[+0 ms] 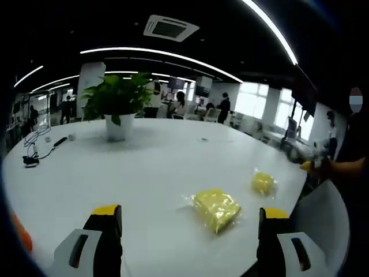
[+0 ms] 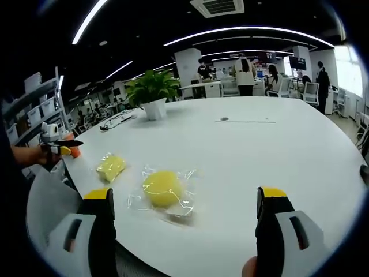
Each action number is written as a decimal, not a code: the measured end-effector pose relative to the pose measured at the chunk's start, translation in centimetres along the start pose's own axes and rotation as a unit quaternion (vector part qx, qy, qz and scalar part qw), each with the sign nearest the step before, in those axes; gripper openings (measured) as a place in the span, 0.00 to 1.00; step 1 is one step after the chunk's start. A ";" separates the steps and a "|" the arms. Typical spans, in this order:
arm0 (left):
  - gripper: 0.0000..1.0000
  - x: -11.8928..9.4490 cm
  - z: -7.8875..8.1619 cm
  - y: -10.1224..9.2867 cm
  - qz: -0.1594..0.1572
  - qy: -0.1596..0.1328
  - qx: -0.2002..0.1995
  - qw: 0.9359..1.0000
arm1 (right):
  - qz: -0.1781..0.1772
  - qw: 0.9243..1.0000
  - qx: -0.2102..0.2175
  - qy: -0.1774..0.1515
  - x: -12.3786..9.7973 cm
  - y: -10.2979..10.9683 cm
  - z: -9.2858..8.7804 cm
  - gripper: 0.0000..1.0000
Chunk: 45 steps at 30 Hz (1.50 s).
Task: Compare the silicone blocks by pressing each to a similar depth, holding the contact briefly, and releasing to observe deformation and rebound differences across the visible hardness samples.
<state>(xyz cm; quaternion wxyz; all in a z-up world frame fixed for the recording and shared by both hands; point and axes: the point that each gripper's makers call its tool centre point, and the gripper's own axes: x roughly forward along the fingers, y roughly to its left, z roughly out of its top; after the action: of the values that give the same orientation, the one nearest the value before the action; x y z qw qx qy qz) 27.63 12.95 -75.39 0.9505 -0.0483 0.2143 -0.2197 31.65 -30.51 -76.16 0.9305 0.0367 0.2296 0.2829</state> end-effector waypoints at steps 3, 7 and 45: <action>1.00 0.0 0.1 0.0 0.000 -0.002 -0.006 1.000 | -0.004 1.000 0.003 -0.004 -0.1 -0.3 0.2 0.96; 1.00 0.0 0.3 0.2 0.002 -0.005 -0.009 1.000 | -0.012 1.000 0.006 -0.013 -0.3 -0.6 0.4 0.96; 1.00 0.6 -0.2 0.5 0.007 0.000 -0.048 0.999 | -0.001 1.000 -0.004 -0.012 -0.1 0.1 0.4 0.96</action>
<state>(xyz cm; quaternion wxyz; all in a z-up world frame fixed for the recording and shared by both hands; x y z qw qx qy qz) 28.19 13.11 -75.91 0.9485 -0.0922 0.2250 -0.2029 31.74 -30.48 -75.71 0.9336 0.0366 0.2175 0.2824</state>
